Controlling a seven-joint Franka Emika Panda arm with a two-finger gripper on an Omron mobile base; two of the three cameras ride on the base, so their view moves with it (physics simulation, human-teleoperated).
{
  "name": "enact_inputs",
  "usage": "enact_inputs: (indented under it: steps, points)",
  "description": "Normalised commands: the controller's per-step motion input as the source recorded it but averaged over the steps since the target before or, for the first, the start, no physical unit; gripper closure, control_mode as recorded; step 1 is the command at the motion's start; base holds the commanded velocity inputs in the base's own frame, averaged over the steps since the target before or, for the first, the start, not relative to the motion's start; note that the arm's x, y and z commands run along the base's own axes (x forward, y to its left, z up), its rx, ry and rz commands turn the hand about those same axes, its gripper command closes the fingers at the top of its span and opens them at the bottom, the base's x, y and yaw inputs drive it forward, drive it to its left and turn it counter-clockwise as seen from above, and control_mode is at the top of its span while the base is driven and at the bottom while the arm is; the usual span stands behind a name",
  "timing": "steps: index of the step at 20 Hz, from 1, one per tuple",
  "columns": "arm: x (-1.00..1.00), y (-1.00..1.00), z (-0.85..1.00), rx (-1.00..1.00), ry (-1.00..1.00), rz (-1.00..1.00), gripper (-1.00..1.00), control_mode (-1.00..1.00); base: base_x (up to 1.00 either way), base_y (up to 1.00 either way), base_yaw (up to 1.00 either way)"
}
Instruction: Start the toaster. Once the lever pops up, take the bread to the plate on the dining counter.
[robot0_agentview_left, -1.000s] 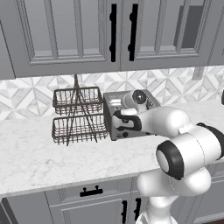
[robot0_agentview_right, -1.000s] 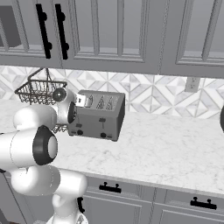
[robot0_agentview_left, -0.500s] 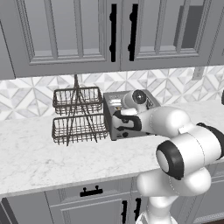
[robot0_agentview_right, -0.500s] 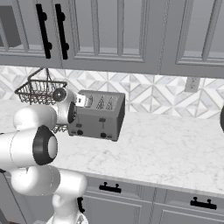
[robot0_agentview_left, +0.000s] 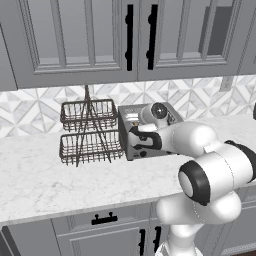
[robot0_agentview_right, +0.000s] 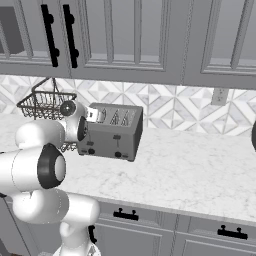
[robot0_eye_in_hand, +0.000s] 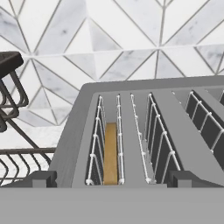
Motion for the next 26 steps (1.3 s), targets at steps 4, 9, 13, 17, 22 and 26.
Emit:
enact_inputs:
  steps: [4,9,13,17,22,26]
  points:
    - [0.00,0.00,0.00,0.00,0.00,0.00,-1.00,-1.00,0.00,0.00,0.00]
    - [0.00,0.00,0.00,0.00,0.00,0.00,-1.00,-1.00,0.00,0.00,0.00]
    - [0.00,0.00,0.00,0.00,0.00,0.00,-1.00,-1.00,0.00,0.00,0.00]
    - [0.00,0.00,0.00,0.00,0.00,0.00,-1.00,-1.00,0.00,0.00,0.00]
    - [0.00,0.00,0.00,0.00,0.00,0.00,-1.00,-1.00,0.00,0.00,0.00]
    - [0.00,0.00,0.00,0.00,0.00,0.00,-1.00,-1.00,0.00,0.00,0.00]
